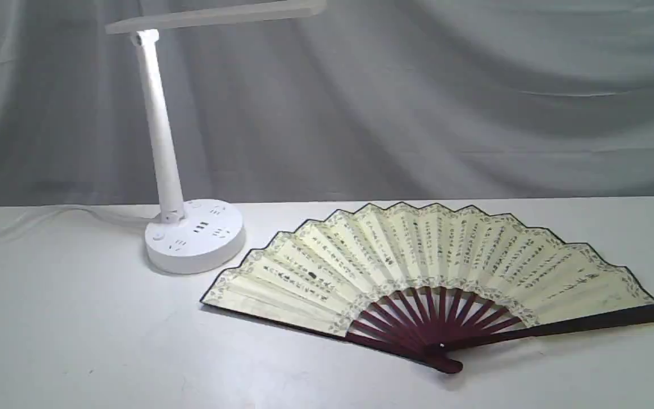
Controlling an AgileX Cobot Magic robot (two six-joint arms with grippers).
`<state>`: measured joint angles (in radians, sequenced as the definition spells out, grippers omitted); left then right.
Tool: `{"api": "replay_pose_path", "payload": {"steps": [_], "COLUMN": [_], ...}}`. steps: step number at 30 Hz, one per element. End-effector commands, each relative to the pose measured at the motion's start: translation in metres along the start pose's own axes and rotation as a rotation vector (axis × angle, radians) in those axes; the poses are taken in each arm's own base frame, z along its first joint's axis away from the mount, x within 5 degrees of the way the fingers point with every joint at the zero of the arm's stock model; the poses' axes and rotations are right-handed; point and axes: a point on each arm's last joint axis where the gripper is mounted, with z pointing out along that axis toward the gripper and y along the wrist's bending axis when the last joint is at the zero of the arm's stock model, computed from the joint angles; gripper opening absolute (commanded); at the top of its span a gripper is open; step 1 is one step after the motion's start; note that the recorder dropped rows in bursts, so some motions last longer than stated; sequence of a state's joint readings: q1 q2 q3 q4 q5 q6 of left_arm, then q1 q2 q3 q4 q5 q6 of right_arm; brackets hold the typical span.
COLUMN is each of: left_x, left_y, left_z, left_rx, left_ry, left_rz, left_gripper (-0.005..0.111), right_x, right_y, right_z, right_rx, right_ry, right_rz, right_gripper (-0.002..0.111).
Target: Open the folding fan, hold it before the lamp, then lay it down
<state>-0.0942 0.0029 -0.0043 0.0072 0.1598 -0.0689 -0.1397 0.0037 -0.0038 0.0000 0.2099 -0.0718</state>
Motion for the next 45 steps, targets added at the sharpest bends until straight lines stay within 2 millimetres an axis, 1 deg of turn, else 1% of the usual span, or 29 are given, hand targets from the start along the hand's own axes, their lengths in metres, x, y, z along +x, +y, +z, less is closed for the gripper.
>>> {"api": "replay_pose_path", "payload": {"steps": [1,27,33,45], "left_x": [0.0011,0.0011,0.0011,0.0009], "left_y": [0.0002,0.0002,0.0023,0.0021], "left_z": [0.0000,0.0000,0.0000,0.0000], "left_rx": [-0.002,-0.002,-0.038,-0.036], "left_ry": [-0.001,-0.001,-0.002,-0.003], "left_rz": [-0.001,-0.001,-0.004,-0.004], "left_gripper": [0.000,0.000,0.000,0.000], "right_x": [0.0011,0.0011,0.0011,0.0011], "right_y": [0.0002,0.0003,0.0003,0.0002], "right_z": [0.0000,0.0000,0.0000,0.0000], "right_rx": [-0.003,-0.004,-0.004,-0.004], "right_ry": [0.000,0.000,0.000,0.000], "right_rz": [-0.017,-0.009,-0.009,-0.011], "right_gripper": [0.000,0.000,0.000,0.000]}}
